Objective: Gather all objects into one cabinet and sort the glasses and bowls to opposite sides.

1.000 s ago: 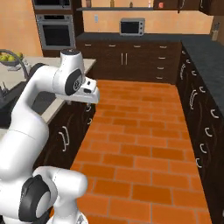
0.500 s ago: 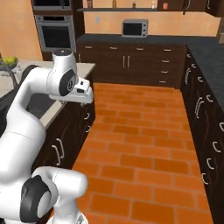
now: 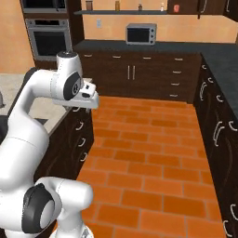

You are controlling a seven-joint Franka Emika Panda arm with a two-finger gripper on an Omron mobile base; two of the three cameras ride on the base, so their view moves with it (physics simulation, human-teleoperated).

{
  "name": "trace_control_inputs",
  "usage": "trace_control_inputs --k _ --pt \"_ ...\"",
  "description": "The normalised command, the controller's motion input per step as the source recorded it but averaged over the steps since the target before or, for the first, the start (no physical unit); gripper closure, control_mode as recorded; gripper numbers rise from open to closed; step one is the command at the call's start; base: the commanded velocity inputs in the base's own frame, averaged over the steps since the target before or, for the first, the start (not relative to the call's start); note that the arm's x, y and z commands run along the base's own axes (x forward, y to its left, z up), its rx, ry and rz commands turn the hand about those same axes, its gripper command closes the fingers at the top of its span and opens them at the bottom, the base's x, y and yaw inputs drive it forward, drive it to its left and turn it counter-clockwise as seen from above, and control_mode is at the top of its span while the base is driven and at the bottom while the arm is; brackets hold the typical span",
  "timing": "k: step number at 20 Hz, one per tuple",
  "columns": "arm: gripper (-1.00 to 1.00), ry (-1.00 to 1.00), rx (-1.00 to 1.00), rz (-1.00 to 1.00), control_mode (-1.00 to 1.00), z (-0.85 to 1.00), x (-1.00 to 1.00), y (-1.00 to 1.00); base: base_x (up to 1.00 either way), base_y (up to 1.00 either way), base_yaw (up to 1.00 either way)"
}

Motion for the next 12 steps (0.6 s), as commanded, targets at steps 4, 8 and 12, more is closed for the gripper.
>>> trace_control_inputs --k 4,8,12 --pt "-1.00 0.00 0.00 0.00 1.00 0.00 0.00 0.00 1.00 -0.14 0.00" --pt "-1.00 0.00 0.00 0.00 1.00 0.00 0.00 0.00 1.00 -0.14 0.00" --pt "-1.00 0.00 0.00 0.00 1.00 0.00 0.00 0.00 1.00 -0.16 0.00"
